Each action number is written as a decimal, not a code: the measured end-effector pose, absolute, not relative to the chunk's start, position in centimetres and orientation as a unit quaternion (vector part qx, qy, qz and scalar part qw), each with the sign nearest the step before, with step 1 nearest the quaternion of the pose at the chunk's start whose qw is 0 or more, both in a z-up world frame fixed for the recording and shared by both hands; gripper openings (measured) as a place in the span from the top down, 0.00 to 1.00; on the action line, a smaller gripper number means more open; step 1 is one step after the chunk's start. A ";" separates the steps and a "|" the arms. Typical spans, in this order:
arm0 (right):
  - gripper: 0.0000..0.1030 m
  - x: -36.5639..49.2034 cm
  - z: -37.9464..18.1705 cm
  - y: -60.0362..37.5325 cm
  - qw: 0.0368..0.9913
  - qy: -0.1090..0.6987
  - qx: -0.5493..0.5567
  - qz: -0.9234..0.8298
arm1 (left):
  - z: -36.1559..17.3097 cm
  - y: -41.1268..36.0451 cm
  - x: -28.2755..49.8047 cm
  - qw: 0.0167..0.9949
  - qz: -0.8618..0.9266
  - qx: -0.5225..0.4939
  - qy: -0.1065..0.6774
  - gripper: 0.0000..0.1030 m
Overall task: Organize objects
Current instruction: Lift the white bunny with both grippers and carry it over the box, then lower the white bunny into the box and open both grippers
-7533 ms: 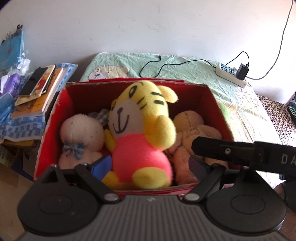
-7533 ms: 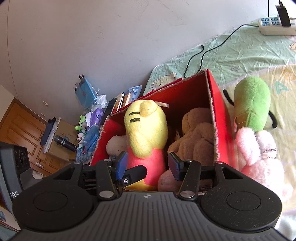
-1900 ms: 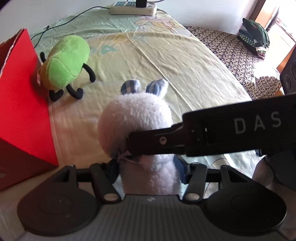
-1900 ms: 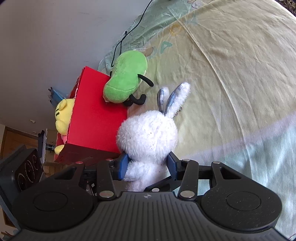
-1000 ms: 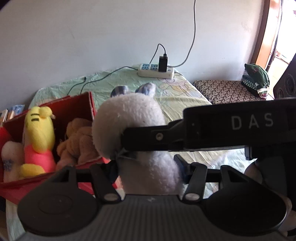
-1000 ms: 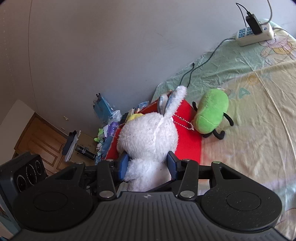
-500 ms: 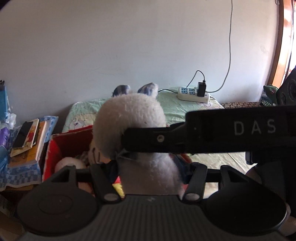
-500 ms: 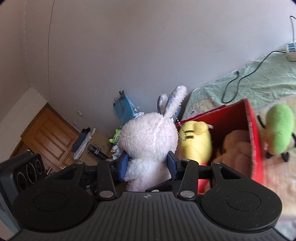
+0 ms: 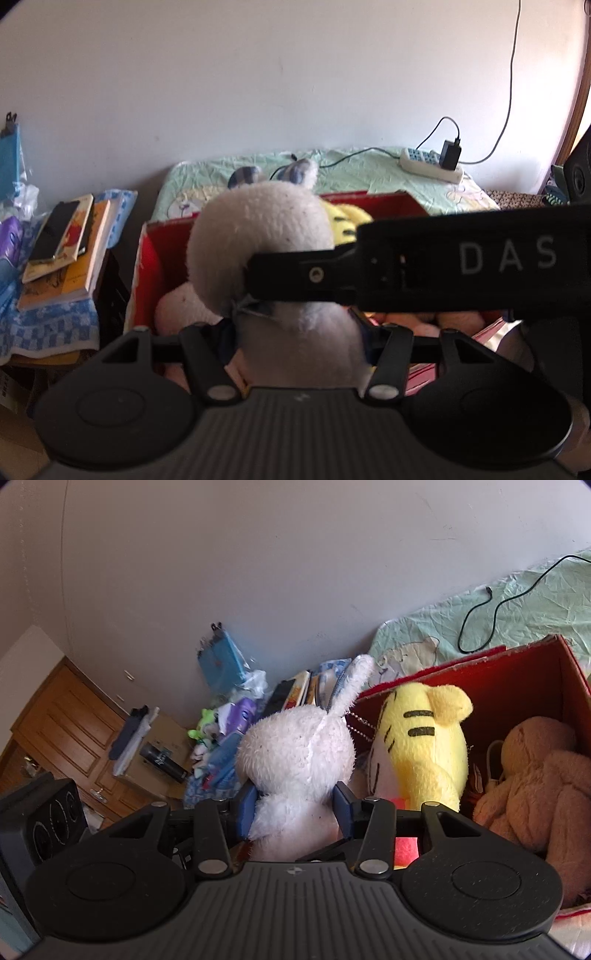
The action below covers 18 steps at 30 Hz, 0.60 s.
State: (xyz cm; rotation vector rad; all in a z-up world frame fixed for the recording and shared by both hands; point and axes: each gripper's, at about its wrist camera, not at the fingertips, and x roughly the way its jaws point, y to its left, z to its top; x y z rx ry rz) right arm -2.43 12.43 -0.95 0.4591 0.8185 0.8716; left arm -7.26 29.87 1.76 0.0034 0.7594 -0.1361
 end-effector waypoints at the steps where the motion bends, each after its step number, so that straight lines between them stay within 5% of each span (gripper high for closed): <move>1: 0.54 -2.4 -0.9 13.0 0.804 0.383 0.207 0.404 | 1.4 30.0 -7.2 0.925 -0.067 0.001 0.374 0.45; 18: 0.55 -1.2 -3.1 15.6 0.802 0.420 0.196 0.376 | -1.5 32.6 -6.2 0.908 -0.082 0.000 0.410 0.42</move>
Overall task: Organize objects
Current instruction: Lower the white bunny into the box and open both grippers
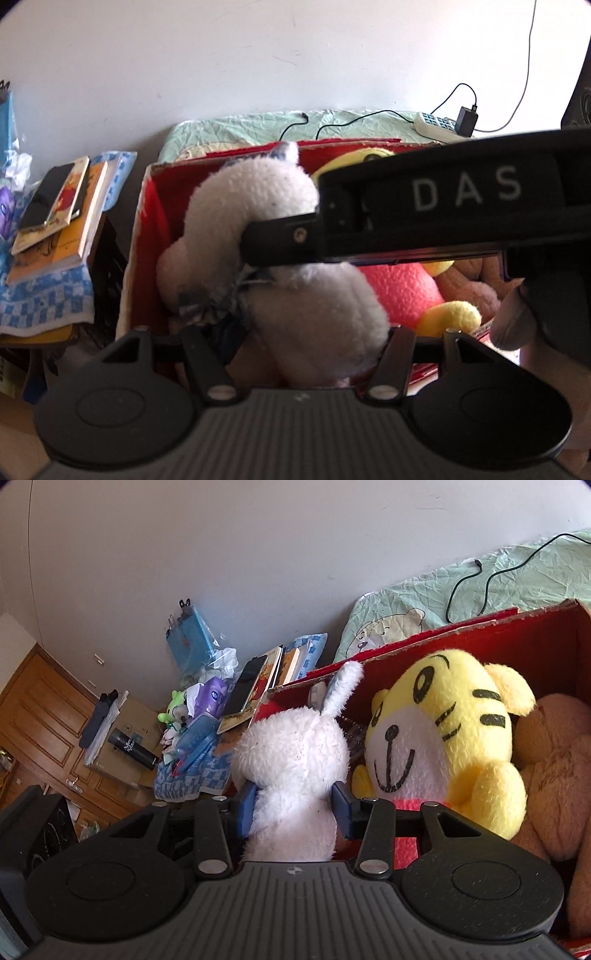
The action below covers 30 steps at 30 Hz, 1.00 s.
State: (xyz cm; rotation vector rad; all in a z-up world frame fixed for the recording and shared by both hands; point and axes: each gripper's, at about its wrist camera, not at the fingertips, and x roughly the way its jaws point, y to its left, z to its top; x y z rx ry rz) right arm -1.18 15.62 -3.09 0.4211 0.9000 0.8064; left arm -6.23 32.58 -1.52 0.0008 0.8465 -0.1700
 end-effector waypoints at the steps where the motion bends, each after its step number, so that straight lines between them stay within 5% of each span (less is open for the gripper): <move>1: 0.55 -1.2 -3.2 15.3 0.801 0.422 0.204 0.373 | -1.5 32.5 -6.3 0.908 -0.084 0.002 0.411 0.42; 19: 0.49 -1.6 -2.6 12.7 0.822 0.402 0.215 0.341 | -0.8 33.5 -7.1 0.906 -0.104 -0.021 0.411 0.34; 30: 0.50 -2.8 -2.3 10.2 0.818 0.378 0.249 0.354 | 0.7 32.8 -8.7 0.920 -0.088 -0.032 0.381 0.11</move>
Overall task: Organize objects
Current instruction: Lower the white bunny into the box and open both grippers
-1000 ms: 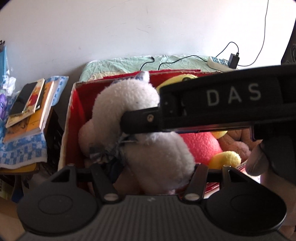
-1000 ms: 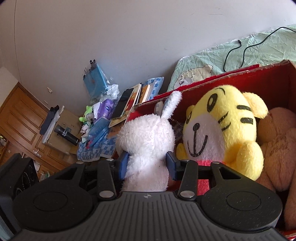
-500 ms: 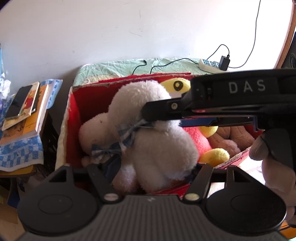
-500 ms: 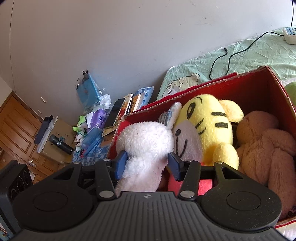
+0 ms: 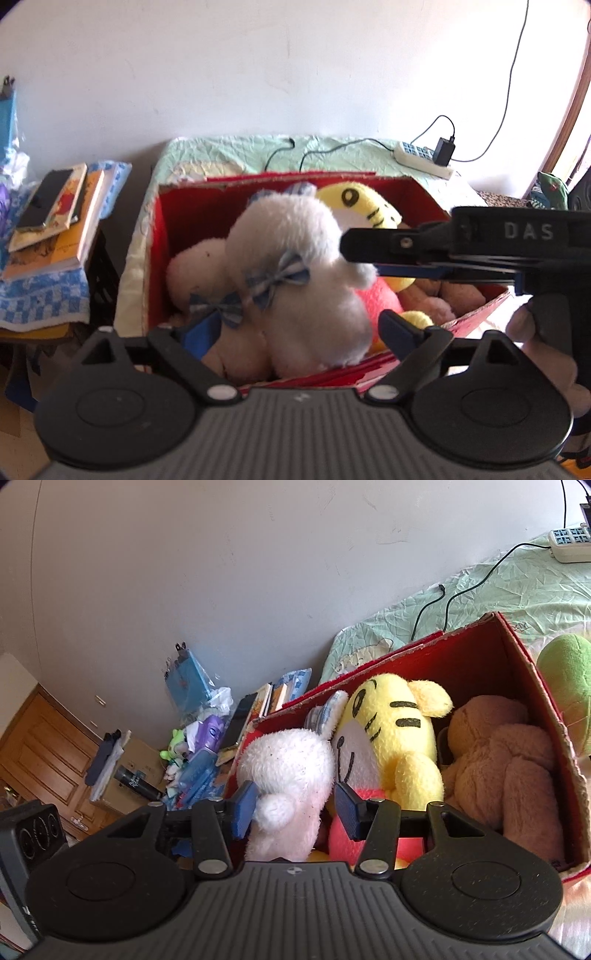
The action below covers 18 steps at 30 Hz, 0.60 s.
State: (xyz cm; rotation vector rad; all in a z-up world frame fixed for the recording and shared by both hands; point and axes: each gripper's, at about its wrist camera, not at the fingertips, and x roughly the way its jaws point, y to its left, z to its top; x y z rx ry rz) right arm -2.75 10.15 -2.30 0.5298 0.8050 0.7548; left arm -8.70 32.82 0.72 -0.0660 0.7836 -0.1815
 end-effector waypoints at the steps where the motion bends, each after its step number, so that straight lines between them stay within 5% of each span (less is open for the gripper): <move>1: 0.50 -2.8 -2.3 9.9 0.818 0.376 0.252 0.355 | 0.7 32.6 -8.7 0.919 -0.085 -0.030 0.383 0.11; 18: 0.54 -0.3 -1.2 -1.8 0.809 0.337 0.324 0.355 | 3.0 26.7 -8.3 0.924 -0.039 -0.060 0.375 0.14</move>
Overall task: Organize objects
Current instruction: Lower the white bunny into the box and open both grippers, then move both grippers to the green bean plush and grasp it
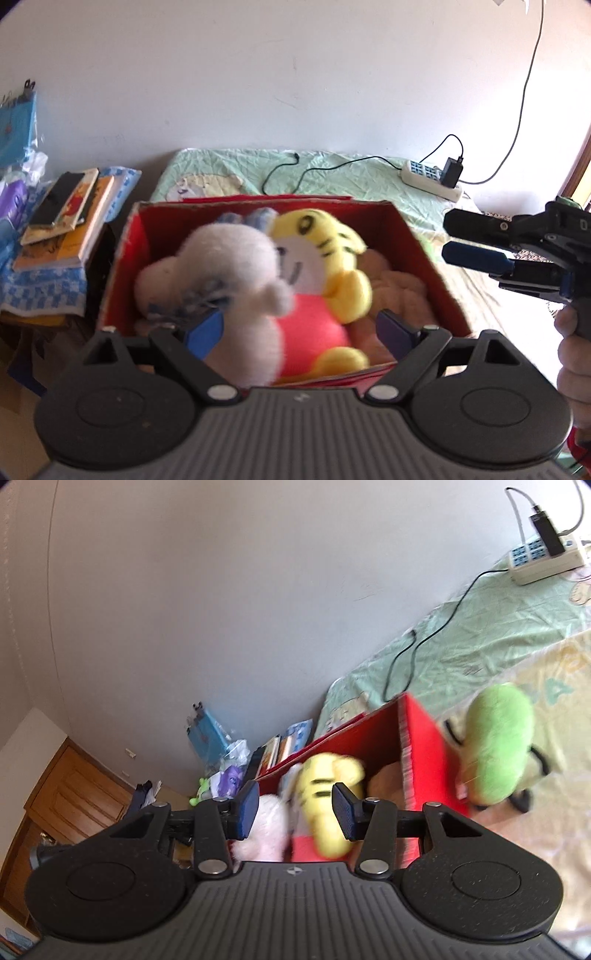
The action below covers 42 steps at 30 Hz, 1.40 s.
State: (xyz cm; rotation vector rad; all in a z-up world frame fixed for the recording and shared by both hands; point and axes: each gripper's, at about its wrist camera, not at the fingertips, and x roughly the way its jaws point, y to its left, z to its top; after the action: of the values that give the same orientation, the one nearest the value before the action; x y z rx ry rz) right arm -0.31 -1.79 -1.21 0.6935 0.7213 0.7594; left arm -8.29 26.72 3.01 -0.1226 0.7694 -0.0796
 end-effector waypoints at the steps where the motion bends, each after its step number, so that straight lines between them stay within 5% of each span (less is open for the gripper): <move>1: 0.54 0.2 -1.4 -2.8 0.811 0.340 0.325 0.348 | 3.0 26.0 -8.2 0.924 -0.037 -0.061 0.376 0.14; 17: 0.63 11.3 -4.4 -3.5 0.848 0.360 0.175 0.347 | 2.5 16.9 -8.6 0.919 -0.012 -0.085 0.384 0.11; 29: 0.70 11.2 -7.7 -2.1 0.874 0.306 0.015 0.377 | 1.2 14.2 -9.3 0.908 0.001 -0.098 0.406 0.11; 37: 0.70 9.2 -8.2 -8.0 0.882 0.304 0.023 0.359 | 1.6 11.1 -6.9 0.912 -0.058 -0.082 0.399 0.11; 42: 0.61 8.8 -9.4 -11.4 0.877 0.327 0.079 0.342 | 2.5 8.9 -5.3 0.917 -0.095 -0.055 0.385 0.11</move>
State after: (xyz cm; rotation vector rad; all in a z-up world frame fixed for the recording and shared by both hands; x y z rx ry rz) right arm 8.76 -11.42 -9.41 0.1658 0.6829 0.7135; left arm -5.26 8.93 2.45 -0.1132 0.7912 -0.1961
